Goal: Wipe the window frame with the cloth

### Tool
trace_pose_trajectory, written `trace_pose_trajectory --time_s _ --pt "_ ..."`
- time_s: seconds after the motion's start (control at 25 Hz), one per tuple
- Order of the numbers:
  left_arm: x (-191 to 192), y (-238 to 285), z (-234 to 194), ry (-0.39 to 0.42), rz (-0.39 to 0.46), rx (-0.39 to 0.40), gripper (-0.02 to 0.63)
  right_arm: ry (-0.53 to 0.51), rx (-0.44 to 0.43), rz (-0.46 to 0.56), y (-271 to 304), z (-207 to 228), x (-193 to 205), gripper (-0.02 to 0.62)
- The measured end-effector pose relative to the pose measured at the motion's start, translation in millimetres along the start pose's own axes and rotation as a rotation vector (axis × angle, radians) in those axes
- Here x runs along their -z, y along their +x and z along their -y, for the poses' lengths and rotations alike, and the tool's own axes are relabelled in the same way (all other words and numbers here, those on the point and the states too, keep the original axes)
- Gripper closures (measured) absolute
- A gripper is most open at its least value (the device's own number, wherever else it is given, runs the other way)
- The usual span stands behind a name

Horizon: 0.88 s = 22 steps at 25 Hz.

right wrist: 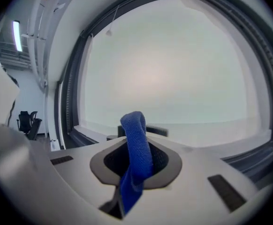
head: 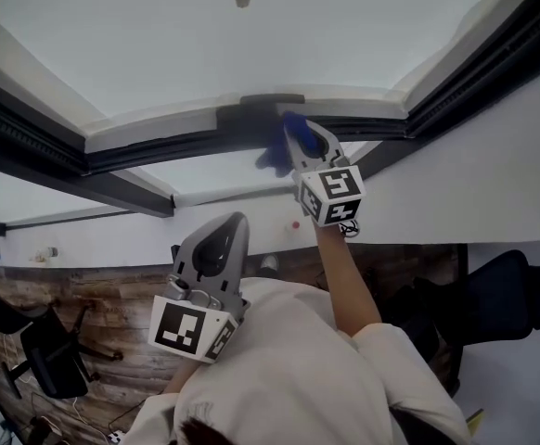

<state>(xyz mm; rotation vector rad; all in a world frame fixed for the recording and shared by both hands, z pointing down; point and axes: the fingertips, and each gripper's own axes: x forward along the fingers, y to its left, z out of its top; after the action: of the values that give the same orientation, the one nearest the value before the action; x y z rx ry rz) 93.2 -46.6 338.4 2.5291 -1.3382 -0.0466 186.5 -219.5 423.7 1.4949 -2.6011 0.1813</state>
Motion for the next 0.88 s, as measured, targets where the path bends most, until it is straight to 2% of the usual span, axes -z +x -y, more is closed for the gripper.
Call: trace_pose_trajectory --time_s 0.16,0.28,0.88 --pt "0 -12 -17 -0.012 -0.009 -0.026 0.597 -0.083 -0.092 -0.068 30 -49 12 0.54" --pt "-1 -20 -29 -0.016 -0.013 -0.047 0.597 -0.122 -0.12 -0.127 45 -65 30 0.54" --pt "-7 -26 -46 -0.017 0.001 -0.085 0.597 -0.175 -0.113 -0.14 44 -58 42 0.54"
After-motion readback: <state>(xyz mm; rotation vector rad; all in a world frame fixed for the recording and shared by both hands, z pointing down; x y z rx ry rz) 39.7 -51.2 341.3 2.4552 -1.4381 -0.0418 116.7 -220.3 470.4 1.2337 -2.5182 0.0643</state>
